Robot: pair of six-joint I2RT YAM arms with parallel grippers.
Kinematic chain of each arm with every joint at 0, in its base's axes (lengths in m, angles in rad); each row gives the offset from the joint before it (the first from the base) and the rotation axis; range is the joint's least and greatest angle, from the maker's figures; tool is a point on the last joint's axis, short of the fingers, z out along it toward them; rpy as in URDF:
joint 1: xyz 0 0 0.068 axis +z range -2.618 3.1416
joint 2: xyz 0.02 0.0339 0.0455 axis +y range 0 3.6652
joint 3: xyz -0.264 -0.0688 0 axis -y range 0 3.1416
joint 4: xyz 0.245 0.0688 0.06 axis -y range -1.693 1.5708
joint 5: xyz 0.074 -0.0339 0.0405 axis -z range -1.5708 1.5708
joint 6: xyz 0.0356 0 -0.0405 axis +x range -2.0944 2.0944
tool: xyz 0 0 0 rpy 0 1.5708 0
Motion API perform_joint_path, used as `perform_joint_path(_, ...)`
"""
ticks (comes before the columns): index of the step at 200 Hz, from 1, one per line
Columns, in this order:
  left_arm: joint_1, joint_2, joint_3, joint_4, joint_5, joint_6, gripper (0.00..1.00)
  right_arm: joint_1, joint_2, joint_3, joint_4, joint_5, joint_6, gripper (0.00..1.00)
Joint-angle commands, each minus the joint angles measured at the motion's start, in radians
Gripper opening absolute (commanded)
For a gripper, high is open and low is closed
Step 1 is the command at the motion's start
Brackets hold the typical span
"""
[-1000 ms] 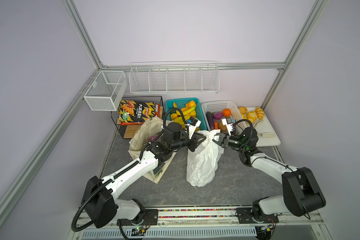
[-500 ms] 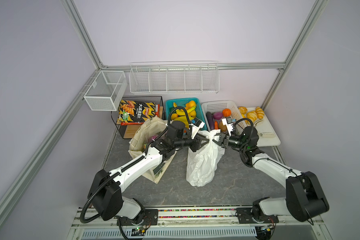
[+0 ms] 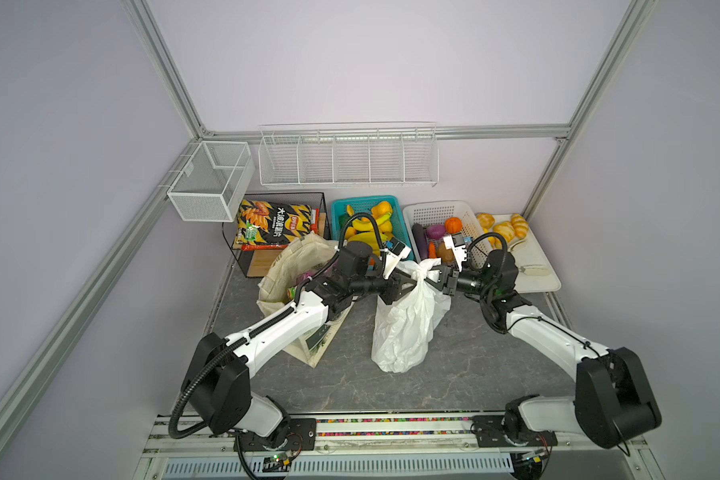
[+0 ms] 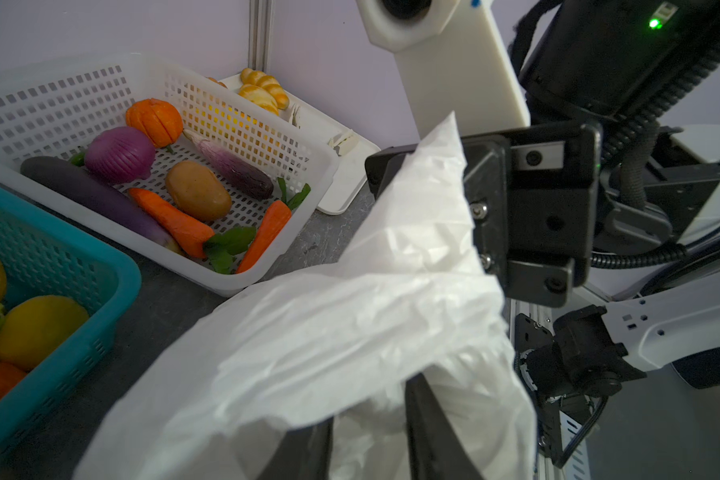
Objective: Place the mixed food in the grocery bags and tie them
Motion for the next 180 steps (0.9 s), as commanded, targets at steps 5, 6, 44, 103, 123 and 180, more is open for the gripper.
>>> perform_joint_path(5, 0.003, 0.014, 0.032, 0.004, 0.031, 0.005, 0.21, 0.010, -0.030, 0.025, 0.014, -0.003, -0.020, 0.07)
perform_joint_path(6, 0.003, 0.014, 0.032, 0.004, 0.030, 0.005, 0.21, 0.011, -0.030, 0.024, 0.014, -0.003, -0.020, 0.07)
perform_joint_path(44, 0.008, -0.013, 0.025, 0.007, 0.002, 0.009, 0.07, 0.009, -0.050, 0.030, -0.065, 0.007, -0.088, 0.07)
perform_joint_path(103, 0.023, -0.087, -0.025, 0.027, -0.036, 0.028, 0.00, 0.000, -0.112, 0.076, -0.396, 0.067, -0.356, 0.07)
perform_joint_path(123, 0.025, -0.110, -0.038, 0.031, -0.049, 0.036, 0.00, 0.000, -0.119, 0.090, -0.460, 0.081, -0.407, 0.12)
perform_joint_path(180, 0.025, -0.138, -0.068, 0.000, -0.112, 0.077, 0.00, -0.002, -0.135, 0.104, -0.531, 0.124, -0.458, 0.36)
